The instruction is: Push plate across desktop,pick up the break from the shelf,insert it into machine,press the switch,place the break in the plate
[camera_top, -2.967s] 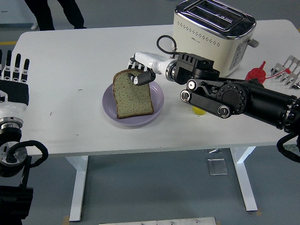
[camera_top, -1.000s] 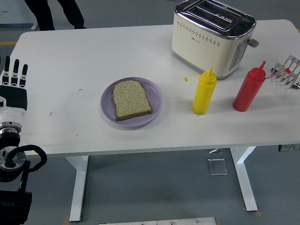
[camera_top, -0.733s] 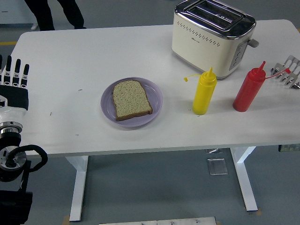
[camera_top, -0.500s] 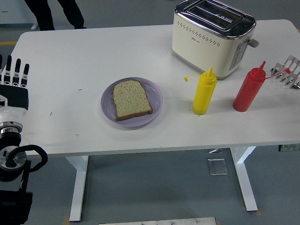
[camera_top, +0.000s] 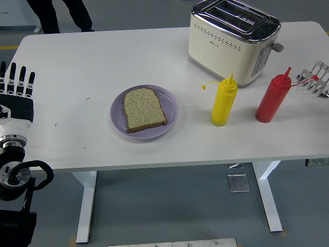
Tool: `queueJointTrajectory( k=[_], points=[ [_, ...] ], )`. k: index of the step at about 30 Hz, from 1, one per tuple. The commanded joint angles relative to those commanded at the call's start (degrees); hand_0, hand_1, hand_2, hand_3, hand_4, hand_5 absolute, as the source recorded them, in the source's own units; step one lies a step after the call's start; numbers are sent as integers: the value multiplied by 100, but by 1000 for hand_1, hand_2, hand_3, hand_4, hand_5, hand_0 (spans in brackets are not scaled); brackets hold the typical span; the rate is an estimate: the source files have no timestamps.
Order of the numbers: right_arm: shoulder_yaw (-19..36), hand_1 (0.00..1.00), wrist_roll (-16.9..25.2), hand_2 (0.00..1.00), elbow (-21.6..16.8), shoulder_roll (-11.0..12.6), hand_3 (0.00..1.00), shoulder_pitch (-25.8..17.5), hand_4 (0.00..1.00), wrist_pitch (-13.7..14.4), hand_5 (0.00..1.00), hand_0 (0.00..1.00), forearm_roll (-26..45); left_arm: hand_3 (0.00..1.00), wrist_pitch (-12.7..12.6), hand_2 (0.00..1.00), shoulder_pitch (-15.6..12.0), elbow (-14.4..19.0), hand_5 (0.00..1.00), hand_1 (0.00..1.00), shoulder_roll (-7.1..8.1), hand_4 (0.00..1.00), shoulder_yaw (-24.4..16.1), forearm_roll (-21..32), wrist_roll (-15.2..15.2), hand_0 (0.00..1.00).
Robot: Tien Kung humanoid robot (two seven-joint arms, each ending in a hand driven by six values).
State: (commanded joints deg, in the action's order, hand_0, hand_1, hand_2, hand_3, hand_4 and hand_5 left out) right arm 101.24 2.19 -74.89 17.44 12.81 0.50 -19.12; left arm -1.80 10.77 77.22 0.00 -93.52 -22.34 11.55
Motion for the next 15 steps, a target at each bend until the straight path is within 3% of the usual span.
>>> queueJointTrajectory(
  k=[15],
  points=[
    [49, 772, -2, 773, 50, -37, 754, -65, 425, 43, 545, 804, 28, 788, -2, 847, -49, 14, 998, 846, 0, 552, 25, 4, 1, 847]
  ],
)
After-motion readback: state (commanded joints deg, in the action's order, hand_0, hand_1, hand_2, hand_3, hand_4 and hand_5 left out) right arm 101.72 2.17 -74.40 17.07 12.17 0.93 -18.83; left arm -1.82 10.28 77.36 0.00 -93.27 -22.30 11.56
